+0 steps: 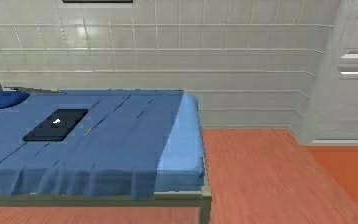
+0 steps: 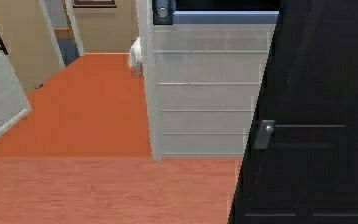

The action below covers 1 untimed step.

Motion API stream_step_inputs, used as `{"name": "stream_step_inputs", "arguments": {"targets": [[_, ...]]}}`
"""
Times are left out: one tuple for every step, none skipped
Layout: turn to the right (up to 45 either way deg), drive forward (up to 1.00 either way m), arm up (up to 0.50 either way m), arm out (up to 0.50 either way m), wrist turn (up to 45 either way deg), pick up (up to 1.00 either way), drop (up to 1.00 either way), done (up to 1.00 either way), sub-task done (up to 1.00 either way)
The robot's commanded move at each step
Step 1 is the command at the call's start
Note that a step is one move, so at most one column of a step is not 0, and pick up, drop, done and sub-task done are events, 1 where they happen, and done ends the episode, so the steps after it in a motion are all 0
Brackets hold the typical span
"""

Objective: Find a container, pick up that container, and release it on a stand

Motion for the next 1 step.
{"name": "stream_step_inputs", "arguments": {"targets": [[-45.0,0.0,0.0,0.0,0.0,0.0,0.0,0.0,0.0]]}}
